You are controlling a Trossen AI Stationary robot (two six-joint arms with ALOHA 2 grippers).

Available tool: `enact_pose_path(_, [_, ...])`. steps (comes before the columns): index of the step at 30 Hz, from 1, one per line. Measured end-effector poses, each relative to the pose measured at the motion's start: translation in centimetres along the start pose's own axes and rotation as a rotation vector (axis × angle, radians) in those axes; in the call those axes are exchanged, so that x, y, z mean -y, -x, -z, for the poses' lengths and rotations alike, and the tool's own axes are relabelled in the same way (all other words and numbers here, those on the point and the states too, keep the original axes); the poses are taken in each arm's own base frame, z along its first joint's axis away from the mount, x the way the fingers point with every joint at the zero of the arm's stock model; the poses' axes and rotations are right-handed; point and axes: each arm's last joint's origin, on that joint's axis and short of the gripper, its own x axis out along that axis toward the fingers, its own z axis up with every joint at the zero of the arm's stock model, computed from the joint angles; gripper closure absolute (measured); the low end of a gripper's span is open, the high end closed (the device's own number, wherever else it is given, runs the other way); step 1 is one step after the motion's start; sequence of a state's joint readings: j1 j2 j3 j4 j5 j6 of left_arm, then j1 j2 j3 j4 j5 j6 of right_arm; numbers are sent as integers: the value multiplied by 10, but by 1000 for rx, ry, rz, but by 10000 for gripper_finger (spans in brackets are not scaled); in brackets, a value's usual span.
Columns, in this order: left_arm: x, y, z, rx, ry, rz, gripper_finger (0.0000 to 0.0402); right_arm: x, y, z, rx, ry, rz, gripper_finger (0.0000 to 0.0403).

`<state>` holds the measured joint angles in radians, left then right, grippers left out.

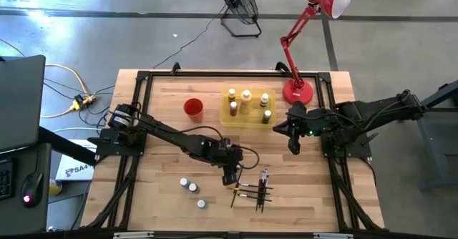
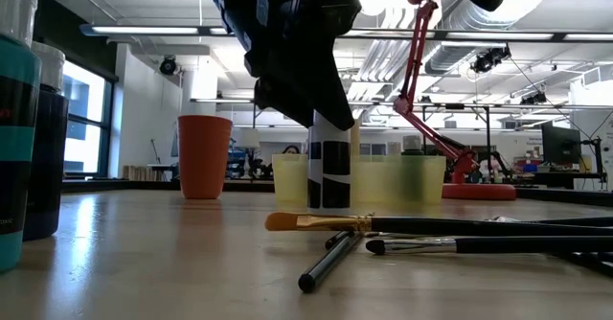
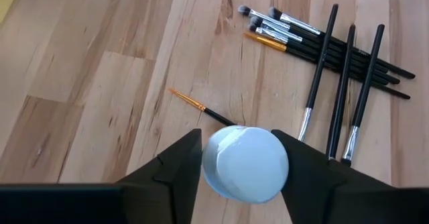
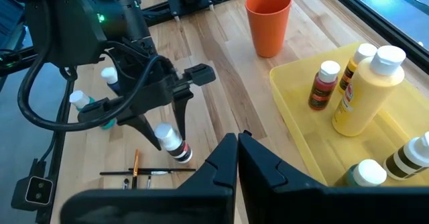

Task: Pick & Place Paint Supplies
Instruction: Put the white paint bottle into the yellow bin

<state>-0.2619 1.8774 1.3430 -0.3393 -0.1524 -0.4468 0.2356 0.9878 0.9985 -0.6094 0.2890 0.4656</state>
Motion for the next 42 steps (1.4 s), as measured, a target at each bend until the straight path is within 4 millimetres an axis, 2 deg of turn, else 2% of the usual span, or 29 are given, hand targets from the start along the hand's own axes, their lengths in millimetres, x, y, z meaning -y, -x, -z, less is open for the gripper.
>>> enact_pose_path(38, [0, 0, 0, 0, 5, 1, 243, 0, 0, 0, 0, 0, 0, 398])
enact_pose_path(42, [2, 4, -7, 4, 2, 8, 243, 0, 0, 0, 0, 0, 0, 398])
